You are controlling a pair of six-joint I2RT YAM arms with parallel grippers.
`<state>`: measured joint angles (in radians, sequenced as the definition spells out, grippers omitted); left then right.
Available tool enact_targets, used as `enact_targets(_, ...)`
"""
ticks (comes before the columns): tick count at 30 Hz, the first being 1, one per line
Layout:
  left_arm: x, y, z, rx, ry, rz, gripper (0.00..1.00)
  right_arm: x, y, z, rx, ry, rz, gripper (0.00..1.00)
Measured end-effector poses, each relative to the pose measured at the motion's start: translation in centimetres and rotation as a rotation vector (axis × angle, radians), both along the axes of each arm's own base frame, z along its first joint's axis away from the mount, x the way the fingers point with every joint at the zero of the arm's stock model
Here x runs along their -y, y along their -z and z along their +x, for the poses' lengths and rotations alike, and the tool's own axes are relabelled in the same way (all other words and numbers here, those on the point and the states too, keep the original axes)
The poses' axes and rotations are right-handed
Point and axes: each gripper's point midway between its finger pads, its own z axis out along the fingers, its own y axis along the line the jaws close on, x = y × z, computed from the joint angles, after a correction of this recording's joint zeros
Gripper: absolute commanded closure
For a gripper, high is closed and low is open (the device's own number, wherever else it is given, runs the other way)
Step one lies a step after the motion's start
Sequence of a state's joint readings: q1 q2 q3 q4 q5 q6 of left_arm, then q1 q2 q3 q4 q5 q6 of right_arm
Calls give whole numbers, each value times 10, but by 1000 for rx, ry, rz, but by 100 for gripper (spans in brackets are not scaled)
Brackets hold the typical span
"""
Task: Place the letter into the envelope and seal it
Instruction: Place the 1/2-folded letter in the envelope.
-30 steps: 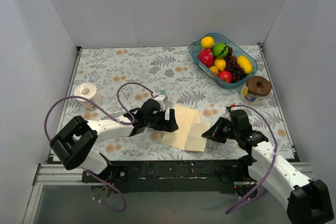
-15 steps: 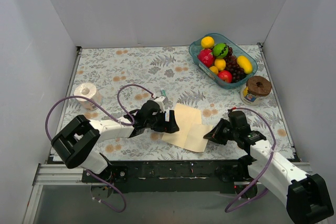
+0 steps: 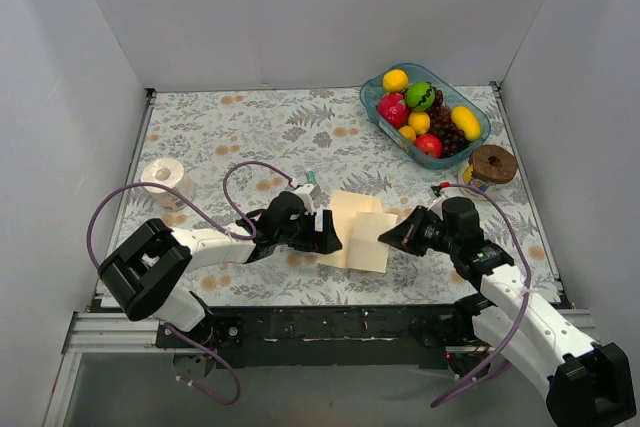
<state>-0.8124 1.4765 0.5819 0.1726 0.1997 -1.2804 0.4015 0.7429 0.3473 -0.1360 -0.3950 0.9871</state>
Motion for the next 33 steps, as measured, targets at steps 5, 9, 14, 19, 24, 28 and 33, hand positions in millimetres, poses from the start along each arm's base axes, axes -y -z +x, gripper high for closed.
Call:
enact_targets(5, 0, 0, 0, 0, 0, 0, 16, -3, 1, 6, 3, 18, 22, 99)
enact_targets(9, 0, 0, 0, 0, -1, 0, 16, 0, 4, 14, 8, 55, 6, 99)
enact_targets(14, 0, 0, 0, 0, 0, 0, 16, 12, 10, 26, 40, 119, -65, 99)
enact_targets(19, 0, 0, 0, 0, 0, 0, 16, 25, 14, 37, 75, 179, -141, 99)
enact_targets(24, 1, 0, 1, 2, 0, -2, 17, 41, 21, 44, 88, 249, -208, 99)
enact_targets(28, 2, 1, 2, 2, 0, -2, 17, 50, 22, 49, 109, 297, -233, 99)
enact_targets(33, 6, 0, 5, 2, 3, -6, 18, 57, 28, 50, 108, 324, -262, 99)
